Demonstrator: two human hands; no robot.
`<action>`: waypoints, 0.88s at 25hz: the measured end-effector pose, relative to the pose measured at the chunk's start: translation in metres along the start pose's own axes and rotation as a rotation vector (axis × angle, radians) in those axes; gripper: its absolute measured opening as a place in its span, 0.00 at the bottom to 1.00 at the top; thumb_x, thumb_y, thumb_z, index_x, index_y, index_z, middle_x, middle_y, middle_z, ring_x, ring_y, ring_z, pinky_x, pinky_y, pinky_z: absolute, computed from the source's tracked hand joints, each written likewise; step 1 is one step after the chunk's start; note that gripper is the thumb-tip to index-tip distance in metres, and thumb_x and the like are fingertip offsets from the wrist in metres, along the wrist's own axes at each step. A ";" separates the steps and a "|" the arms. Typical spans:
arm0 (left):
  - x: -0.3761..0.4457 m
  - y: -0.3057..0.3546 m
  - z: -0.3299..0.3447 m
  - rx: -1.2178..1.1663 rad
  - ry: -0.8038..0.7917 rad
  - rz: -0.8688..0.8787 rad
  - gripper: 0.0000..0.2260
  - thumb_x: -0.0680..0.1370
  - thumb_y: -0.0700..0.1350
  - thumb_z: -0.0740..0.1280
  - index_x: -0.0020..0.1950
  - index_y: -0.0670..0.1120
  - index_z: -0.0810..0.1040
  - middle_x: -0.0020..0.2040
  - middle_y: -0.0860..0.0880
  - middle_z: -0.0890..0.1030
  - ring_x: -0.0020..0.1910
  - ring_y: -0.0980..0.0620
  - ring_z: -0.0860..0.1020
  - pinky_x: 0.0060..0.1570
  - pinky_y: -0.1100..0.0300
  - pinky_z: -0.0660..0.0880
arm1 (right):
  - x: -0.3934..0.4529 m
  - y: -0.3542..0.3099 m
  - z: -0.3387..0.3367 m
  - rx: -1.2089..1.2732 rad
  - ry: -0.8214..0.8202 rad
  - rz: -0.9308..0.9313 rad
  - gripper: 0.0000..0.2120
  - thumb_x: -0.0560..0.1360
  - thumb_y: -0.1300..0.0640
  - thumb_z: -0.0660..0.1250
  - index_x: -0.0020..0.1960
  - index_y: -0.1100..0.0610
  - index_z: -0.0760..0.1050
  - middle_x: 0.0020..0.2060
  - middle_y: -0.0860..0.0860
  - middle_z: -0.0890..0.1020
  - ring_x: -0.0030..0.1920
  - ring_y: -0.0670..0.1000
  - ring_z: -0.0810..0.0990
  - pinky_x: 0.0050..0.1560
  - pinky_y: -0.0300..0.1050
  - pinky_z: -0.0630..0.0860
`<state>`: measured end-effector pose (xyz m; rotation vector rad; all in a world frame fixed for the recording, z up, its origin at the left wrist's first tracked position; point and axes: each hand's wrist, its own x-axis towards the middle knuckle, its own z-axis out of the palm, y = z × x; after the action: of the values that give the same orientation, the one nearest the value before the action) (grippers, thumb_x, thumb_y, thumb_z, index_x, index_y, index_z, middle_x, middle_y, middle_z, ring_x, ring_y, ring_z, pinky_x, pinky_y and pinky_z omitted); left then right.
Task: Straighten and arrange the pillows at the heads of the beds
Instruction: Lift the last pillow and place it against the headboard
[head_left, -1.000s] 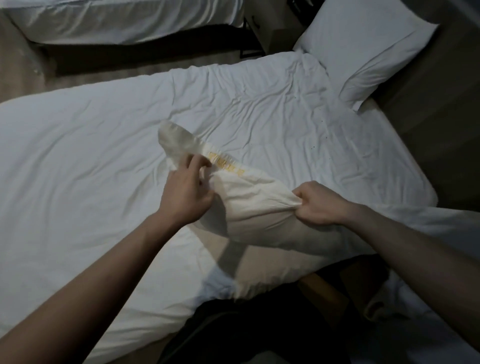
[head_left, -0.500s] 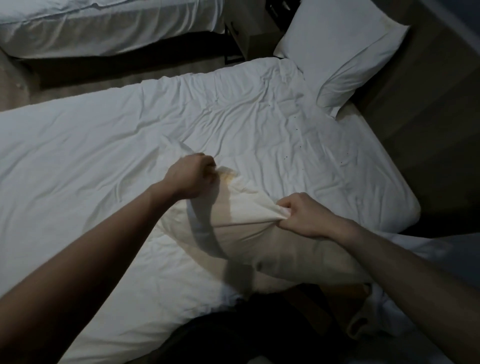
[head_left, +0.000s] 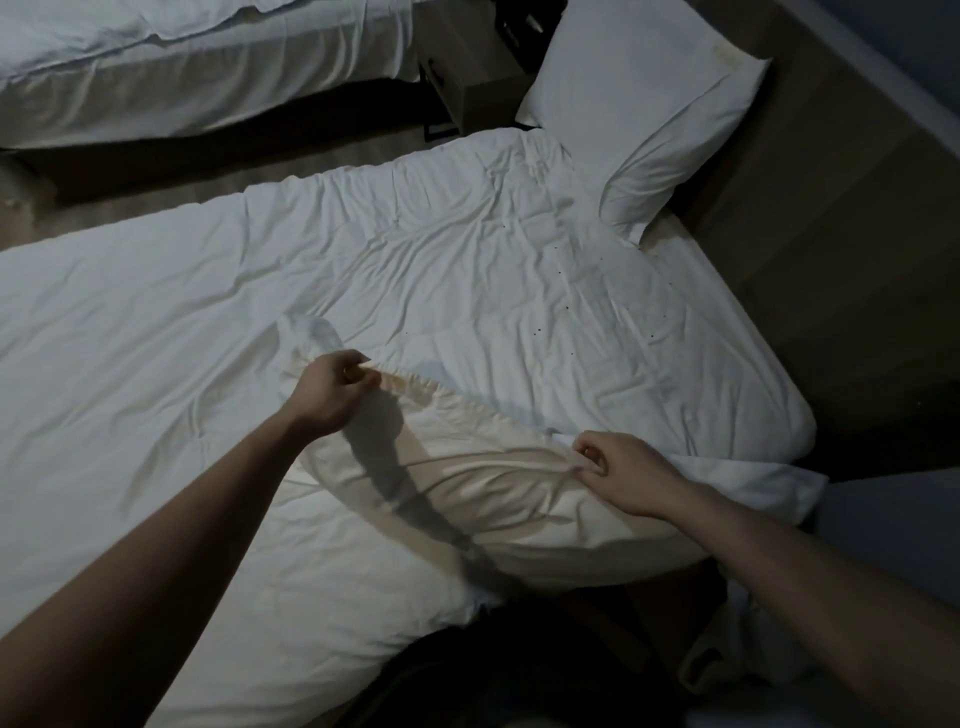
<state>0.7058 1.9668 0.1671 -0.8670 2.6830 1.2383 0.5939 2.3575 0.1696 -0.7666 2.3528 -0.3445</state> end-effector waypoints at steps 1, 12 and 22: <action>0.003 0.003 -0.001 0.021 -0.008 0.027 0.11 0.81 0.45 0.69 0.58 0.39 0.82 0.43 0.46 0.81 0.43 0.48 0.79 0.45 0.58 0.70 | -0.004 0.001 0.001 -0.027 0.017 0.002 0.10 0.78 0.44 0.66 0.41 0.46 0.71 0.38 0.44 0.79 0.44 0.51 0.80 0.45 0.51 0.74; 0.036 0.047 -0.020 0.097 0.171 0.258 0.04 0.77 0.40 0.68 0.44 0.41 0.81 0.45 0.44 0.79 0.43 0.43 0.78 0.44 0.51 0.74 | -0.031 -0.015 -0.038 0.250 0.371 0.111 0.18 0.85 0.51 0.60 0.40 0.58 0.68 0.34 0.55 0.77 0.38 0.53 0.76 0.43 0.52 0.71; 0.118 0.169 0.017 0.175 0.110 0.363 0.07 0.80 0.43 0.65 0.48 0.39 0.80 0.50 0.38 0.80 0.50 0.38 0.78 0.45 0.55 0.68 | -0.040 0.044 -0.120 0.434 0.550 0.137 0.20 0.84 0.52 0.64 0.35 0.54 0.65 0.27 0.45 0.67 0.29 0.42 0.67 0.36 0.44 0.62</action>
<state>0.5164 2.0116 0.2377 -0.4508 3.0794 1.0095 0.5226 2.4226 0.2630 -0.3213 2.6609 -1.0759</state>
